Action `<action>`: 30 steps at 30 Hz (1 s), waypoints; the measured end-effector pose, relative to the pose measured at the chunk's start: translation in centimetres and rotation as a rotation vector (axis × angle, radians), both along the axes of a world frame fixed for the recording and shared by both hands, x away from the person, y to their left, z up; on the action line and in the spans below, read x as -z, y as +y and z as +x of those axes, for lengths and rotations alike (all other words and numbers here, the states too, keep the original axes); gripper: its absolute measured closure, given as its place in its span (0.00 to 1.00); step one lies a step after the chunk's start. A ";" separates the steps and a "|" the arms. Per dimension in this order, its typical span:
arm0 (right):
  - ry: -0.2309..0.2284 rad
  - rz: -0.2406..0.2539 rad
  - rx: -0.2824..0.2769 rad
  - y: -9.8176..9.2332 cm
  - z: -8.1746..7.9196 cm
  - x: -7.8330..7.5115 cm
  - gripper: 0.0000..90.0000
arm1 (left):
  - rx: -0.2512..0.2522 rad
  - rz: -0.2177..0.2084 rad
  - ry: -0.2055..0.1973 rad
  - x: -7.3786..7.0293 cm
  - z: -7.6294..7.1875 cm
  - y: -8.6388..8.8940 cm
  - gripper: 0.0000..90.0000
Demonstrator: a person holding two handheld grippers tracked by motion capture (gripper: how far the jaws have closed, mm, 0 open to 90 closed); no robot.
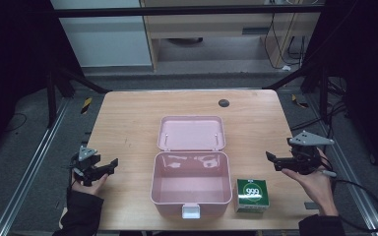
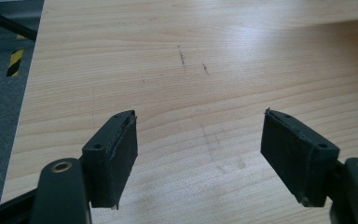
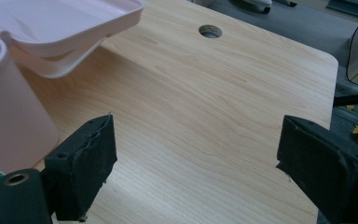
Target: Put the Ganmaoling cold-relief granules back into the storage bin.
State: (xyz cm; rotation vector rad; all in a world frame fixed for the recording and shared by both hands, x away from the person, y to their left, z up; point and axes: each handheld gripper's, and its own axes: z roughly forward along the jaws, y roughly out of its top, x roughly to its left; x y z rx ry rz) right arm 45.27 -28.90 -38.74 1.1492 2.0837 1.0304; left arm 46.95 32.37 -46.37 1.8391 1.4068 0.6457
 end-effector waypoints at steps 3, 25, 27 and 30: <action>0.004 -0.025 -0.030 0.4 0.0 -0.5 0.13 | 0.004 0.004 0.003 0.0 0.0 0.0 0.29; 0.124 -0.209 -0.329 3.9 -0.2 -2.2 0.08 | 0.032 0.021 0.028 0.4 0.2 -0.3 0.29; 0.138 -0.225 -0.350 4.1 -0.3 -2.2 0.08 | 0.032 0.022 0.029 0.4 0.2 -0.4 0.29; 0.155 -0.245 -0.381 4.4 -0.5 -2.3 0.08 | 0.034 0.025 0.032 0.5 0.3 -0.4 0.29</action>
